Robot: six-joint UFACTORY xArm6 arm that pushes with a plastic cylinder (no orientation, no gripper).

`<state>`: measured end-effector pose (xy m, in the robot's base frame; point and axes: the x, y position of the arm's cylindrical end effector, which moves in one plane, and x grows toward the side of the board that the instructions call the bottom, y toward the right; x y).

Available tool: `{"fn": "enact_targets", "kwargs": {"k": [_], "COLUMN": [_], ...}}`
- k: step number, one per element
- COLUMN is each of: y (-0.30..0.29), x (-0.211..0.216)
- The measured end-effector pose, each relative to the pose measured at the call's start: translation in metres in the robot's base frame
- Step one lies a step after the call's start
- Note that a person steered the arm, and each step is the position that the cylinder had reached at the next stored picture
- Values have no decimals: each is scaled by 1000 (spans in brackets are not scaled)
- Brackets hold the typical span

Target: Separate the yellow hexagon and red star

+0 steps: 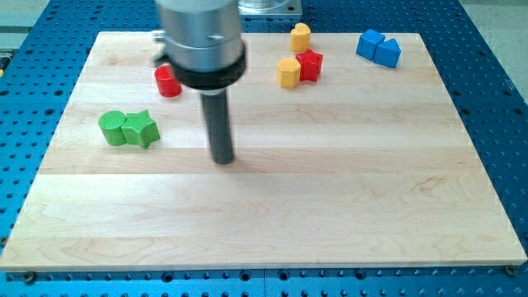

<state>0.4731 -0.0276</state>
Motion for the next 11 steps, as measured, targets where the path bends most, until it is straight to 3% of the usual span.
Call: {"fn": "enact_targets", "kwargs": {"k": [1,2,3,4,5,6,7,8,9,10,11], "y": [74,17,-9,99,140,142,155,102,92,134,165], "x": [-54,-129,-177,-192,-133,-104,-166,-190,-132,-5,8]}}
